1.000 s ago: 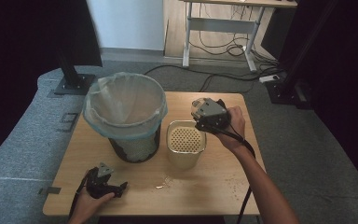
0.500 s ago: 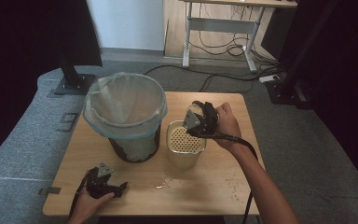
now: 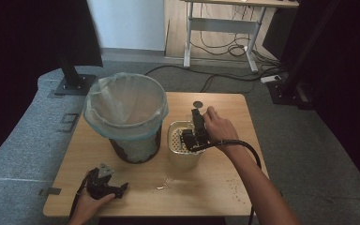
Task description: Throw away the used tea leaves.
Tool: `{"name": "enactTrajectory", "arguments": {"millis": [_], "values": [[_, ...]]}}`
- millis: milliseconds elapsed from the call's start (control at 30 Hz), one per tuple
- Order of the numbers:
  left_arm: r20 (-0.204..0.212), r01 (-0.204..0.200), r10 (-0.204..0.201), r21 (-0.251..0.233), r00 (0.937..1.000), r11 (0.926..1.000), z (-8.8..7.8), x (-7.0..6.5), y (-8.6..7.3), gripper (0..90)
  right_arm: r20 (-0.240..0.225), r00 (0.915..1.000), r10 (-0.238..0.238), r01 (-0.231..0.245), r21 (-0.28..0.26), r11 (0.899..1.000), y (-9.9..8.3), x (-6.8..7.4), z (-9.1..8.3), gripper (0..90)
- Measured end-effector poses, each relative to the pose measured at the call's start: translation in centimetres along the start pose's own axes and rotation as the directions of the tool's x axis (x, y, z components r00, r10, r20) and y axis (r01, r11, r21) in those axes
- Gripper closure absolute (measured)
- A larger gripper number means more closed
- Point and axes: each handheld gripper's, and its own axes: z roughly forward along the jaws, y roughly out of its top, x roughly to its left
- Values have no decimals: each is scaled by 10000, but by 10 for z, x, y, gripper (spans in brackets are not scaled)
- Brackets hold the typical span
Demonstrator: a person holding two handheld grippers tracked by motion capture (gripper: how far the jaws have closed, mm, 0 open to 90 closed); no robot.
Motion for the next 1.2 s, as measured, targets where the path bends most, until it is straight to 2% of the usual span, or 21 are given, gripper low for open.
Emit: {"name": "enactTrajectory", "arguments": {"millis": [200,333,367,433,467,500,533,633,667,700,733,767,800,867,900,1033,1067,1100,1133,1167,1200], "values": [[4,-8,8,0,10000,10000,0,0,0,0,632,9807,-1849,1832,315,9826,6,3,2,373],[7,-14,14,-4,10000,10000,0,0,0,0,1104,9455,-3064,3018,559,9517,10,2,1,375],[8,-15,15,-2,10000,10000,0,0,0,0,1363,9287,-3448,3370,771,9383,11,0,0,377],[12,-21,21,-2,10000,10000,0,0,0,0,1476,9223,-3572,3476,871,9336,12,-1,0,379],[14,-20,20,-2,10000,10000,0,0,0,0,1519,9037,-4002,3881,1038,9157,14,-1,-1,379],[18,-21,21,-4,10000,10000,0,0,0,0,1555,8603,-4856,4715,1197,8737,18,1,-1,380],[17,-23,23,-2,10000,10000,0,0,0,0,1594,8477,-5059,4916,1223,8622,20,4,-2,381],[18,-22,22,-3,10000,10000,0,0,0,0,1705,8358,-5219,5078,1215,8529,19,3,-3,382],[13,-22,22,-4,10000,10000,0,0,0,0,1767,8413,-5108,4957,1244,8595,16,0,-3,383],[13,-24,24,-2,10000,10000,0,0,0,0,1727,8271,-5348,5158,1445,8444,11,1,-1,383],[13,-24,24,-2,10000,10000,0,0,0,0,1727,8271,-5348,5158,1445,8444,11,1,-1,383],[19,-23,23,-4,10000,10000,0,0,0,0,1512,7781,-6097,5900,1571,7919,11,10,0,383],[13,-21,21,-5,10000,10000,0,0,0,0,1499,7574,-6355,6168,1552,7717,12,14,1,383],[12,-22,22,-5,10000,10000,0,0,0,0,1446,7517,-6434,6269,1459,7653,12,16,1,384],[12,-20,20,-5,10000,10000,0,0,0,0,1500,7624,-6295,6126,1462,7767,11,15,1,384],[24,-33,33,-8,10000,10000,1,0,0,0,1615,7545,-6361,6199,1433,7715,14,12,-2,384],[24,-37,37,-7,10000,10000,1,0,1,0,1631,7603,-6287,6157,1275,7776,18,13,-5,383],[23,-34,34,-9,10000,10000,1,0,0,0,1634,7757,-6095,5981,1176,7927,19,12,-6,383],[25,-39,39,-7,10000,10000,1,0,0,0,1545,8598,-4866,4816,711,8735,22,6,-9,380],[25,-37,37,-9,10000,10000,1,0,0,0,1545,8598,-4866,4816,711,8735,22,6,-9,380],[25,-37,37,-7,10000,10000,1,0,0,0,1484,8874,-4365,4340,504,8995,23,2,-11,379]]}}
